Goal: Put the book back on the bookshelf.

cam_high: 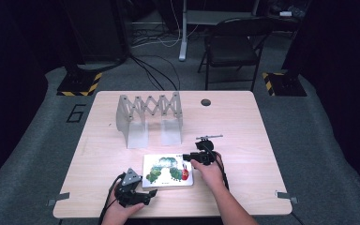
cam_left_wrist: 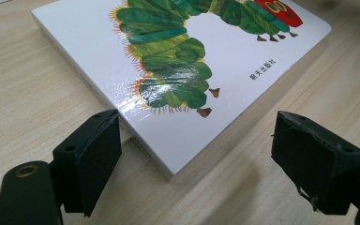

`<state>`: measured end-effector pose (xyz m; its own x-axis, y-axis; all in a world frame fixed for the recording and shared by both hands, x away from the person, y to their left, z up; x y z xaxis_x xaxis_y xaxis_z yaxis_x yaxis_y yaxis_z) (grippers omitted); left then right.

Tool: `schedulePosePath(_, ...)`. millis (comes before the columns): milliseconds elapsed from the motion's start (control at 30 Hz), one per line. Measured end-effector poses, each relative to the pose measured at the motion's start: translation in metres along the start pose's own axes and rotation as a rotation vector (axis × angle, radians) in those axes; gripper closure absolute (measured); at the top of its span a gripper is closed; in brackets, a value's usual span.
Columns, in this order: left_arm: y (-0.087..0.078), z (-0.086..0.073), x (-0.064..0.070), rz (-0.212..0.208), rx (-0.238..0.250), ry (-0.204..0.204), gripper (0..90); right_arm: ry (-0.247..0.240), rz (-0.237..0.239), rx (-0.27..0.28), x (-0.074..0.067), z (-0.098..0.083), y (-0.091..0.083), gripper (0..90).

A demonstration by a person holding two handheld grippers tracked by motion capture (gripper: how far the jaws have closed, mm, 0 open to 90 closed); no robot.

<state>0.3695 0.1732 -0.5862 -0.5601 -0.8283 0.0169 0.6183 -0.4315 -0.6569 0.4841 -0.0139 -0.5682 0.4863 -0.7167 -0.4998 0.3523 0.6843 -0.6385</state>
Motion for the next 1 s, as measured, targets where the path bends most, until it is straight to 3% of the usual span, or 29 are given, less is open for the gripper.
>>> schedulePosePath(167,0.000,0.000,0.000,-0.004,0.004,0.005,16.4,-0.025,-0.039,-0.007,0.005,0.004,0.005,51.6)
schedulePosePath(367,0.000,-0.001,0.000,0.008,0.008,0.017,16.3,-0.038,-0.041,-0.028,0.004,0.005,0.012,51.3)
schedulePosePath(667,0.001,-0.001,0.002,0.020,0.008,0.022,15.8,-0.003,-0.036,-0.029,0.005,0.004,0.010,53.8)
schedulePosePath(1000,0.001,-0.001,0.002,0.029,0.005,0.033,15.2,-0.009,-0.036,-0.030,0.006,0.001,0.006,56.9)
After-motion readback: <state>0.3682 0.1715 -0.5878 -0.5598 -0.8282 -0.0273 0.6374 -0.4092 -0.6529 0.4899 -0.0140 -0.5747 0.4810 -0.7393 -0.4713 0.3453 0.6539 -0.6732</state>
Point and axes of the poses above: each handheld gripper's, and its own axes: y roughly forward along the jaws, z roughly out of its top, x roughly to its right, the point moved 9 cm from there along y, roughly forward along the jaws, and after that the axes turned 9 degrees about z, right-handed, at the moved point
